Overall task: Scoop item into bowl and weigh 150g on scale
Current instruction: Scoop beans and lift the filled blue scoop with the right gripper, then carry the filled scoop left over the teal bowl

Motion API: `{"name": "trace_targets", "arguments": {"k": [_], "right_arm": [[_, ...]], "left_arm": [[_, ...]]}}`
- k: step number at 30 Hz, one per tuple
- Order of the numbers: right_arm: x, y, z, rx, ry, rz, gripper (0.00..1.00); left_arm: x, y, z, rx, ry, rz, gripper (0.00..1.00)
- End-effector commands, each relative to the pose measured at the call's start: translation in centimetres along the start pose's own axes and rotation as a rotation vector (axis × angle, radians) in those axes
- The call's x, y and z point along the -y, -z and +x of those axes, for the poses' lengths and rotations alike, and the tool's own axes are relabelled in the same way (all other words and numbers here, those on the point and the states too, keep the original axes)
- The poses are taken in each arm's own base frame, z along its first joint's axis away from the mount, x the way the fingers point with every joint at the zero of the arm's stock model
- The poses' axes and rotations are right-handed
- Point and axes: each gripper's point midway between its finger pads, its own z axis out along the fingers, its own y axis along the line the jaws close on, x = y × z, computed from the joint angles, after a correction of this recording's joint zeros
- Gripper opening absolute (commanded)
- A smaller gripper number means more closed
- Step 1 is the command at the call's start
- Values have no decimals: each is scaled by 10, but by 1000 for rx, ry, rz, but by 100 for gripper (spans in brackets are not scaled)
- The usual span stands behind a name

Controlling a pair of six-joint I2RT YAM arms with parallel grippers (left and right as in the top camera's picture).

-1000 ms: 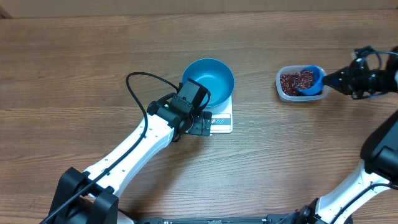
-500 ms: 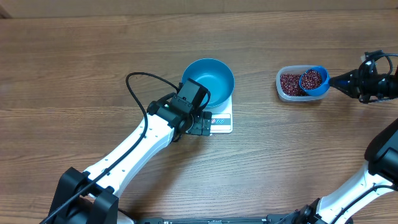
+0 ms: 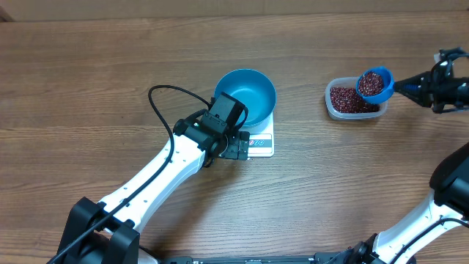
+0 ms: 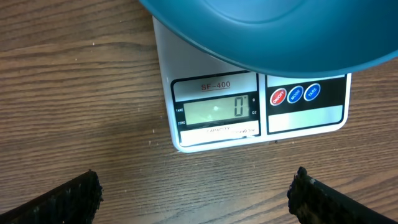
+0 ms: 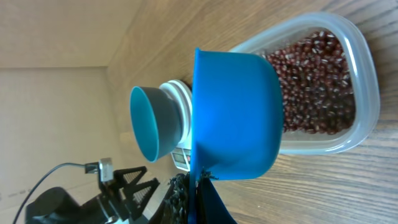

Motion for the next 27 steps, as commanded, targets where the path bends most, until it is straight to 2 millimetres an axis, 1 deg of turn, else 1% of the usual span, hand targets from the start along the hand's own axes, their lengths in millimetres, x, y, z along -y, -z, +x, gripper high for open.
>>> {"name": "trace_targets", "arguments": {"k": [1,4,5,6,7,10,12,14,17,21,27], "right_arm": [[-36,15,-11,41,80,-36,4],[-59,10,-9,18,125,-39,4],[-74,-2,-6,-7,168,-43,4],[-82,-10,-3,-27,187,-47,4],[-85,-14,-2,-36,196,-49,4],[-107,-44,10,-107,262,-65,4],[-119,-59,19,-144,294,-74,4],[-130,-73,28,-182,325,-83,4],[-151,-101,46,-250,389,-100,4],[-174,-130,67,-311,478,-123,4],[-194,-154,81,-341,573,-149,4]], "left_arm": [[-1,1,0,3,18,6,99],[-1,1,0,3,18,6,99],[-1,1,0,3,18,6,100],[-1,1,0,3,18,6,99],[-1,1,0,3,18,6,100],[-1,1,0,3,18,6,100],[-1,1,0,3,18,6,100],[-1,1,0,3,18,6,99],[-1,1,0,3,18,6,100],[-1,1,0,3,18,6,100],[-1,1,0,3,18,6,100]]}}
